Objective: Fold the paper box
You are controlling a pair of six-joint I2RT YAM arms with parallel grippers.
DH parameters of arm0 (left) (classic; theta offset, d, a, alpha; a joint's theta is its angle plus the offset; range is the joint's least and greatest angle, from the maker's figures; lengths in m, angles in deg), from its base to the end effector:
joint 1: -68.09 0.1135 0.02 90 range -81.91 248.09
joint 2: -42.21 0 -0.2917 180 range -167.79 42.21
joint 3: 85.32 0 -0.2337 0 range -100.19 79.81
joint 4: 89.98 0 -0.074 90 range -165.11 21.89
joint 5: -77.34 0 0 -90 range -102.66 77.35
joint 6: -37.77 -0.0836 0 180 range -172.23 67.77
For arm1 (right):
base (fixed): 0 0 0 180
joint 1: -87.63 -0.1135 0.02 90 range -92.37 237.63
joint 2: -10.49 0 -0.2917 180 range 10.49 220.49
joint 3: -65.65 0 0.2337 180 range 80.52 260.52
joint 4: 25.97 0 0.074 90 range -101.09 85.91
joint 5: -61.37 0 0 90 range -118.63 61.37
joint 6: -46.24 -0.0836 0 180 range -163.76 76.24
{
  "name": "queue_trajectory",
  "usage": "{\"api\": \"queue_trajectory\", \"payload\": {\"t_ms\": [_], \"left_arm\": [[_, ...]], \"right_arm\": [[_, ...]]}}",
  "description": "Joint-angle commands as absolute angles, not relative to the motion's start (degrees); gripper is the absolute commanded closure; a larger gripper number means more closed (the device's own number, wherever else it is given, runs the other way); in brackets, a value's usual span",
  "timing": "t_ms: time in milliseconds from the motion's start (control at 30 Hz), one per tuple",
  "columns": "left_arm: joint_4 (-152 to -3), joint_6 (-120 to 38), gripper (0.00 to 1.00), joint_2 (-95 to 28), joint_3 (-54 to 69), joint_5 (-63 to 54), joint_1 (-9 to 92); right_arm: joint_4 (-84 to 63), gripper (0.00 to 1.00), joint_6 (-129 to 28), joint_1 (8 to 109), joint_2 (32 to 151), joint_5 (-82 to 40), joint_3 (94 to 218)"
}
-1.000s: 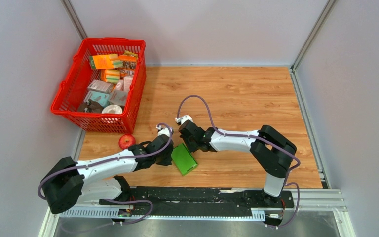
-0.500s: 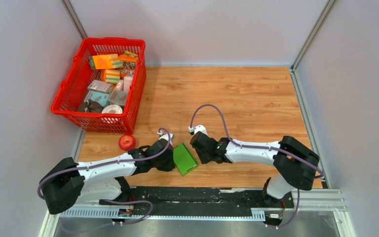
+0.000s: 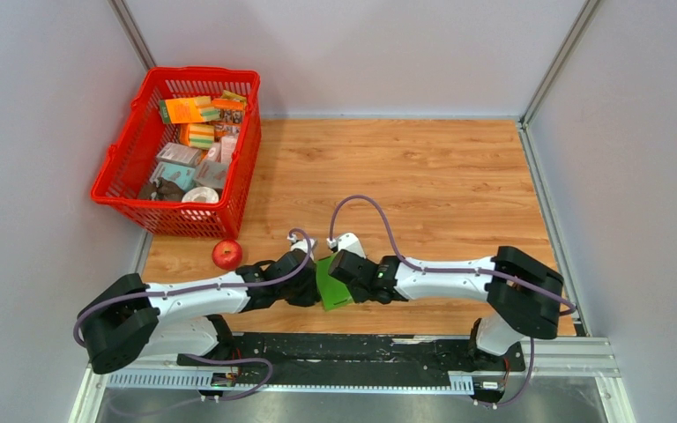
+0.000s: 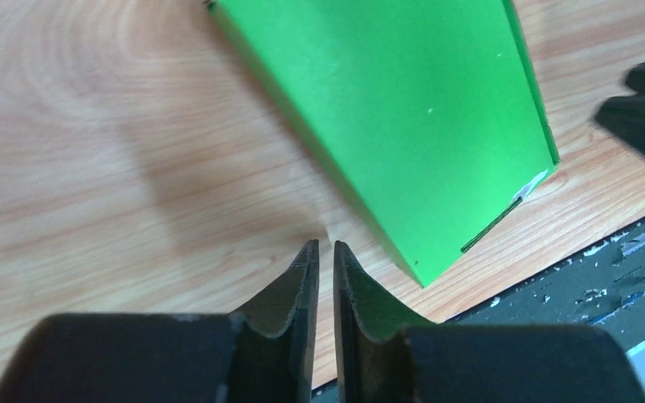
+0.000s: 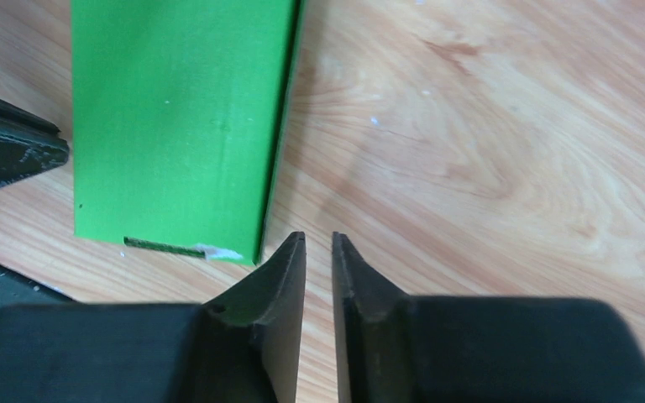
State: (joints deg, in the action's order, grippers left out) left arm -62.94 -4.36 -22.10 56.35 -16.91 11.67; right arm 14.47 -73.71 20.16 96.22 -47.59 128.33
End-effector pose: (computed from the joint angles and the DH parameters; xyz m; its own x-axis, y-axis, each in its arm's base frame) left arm 0.1148 -0.1618 0.1483 -0.8943 0.0098 -0.4474 0.2131 0.8885 -0.4064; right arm 0.1330 0.2497 0.1759 -0.7055 -0.4684 -0.5319 -0.5376 0.8427 -0.0291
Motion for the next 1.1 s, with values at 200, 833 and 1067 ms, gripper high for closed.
{"api": "queue_trajectory", "payload": {"t_ms": [200,833,1067], "left_arm": [[-55.3,-3.0,0.59,-3.9,59.2,-14.2,17.9],[-76.9,2.6,0.50,-16.7,63.9,-9.4,23.6],[-78.2,3.3,0.60,-17.9,66.2,-10.4,23.9]], "right_arm": [[1.8,0.62,-76.5,31.6,85.4,-29.5,120.6],[-13.8,0.49,-78.0,38.1,94.2,-13.6,119.1],[-16.2,0.47,-78.3,39.6,96.0,-11.1,118.1]]}}
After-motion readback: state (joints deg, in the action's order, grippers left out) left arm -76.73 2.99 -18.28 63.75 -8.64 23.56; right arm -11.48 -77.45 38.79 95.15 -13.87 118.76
